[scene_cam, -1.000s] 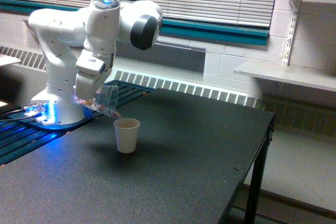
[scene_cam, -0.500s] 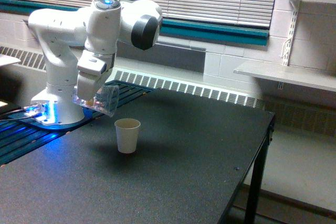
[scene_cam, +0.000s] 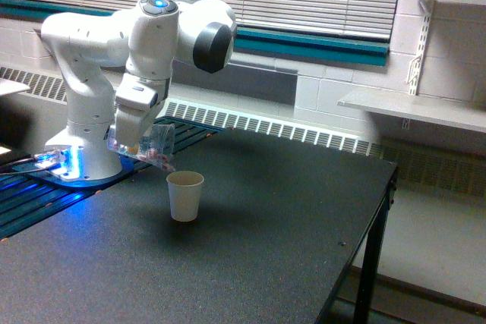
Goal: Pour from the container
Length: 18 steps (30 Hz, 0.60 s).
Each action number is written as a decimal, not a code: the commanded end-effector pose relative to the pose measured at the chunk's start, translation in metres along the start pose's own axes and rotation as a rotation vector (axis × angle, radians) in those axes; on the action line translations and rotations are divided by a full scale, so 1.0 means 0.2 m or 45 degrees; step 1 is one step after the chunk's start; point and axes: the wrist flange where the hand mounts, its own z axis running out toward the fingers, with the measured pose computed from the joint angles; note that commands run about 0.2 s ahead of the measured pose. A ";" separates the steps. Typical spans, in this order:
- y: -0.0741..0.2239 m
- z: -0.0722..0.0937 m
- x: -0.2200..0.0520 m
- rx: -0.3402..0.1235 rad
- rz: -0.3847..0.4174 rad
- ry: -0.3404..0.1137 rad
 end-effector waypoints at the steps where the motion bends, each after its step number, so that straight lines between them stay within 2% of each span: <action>1: 0.00 -0.02 0.04 -0.013 0.000 0.000; 18: -0.01 -0.04 0.03 -0.012 -0.021 -0.021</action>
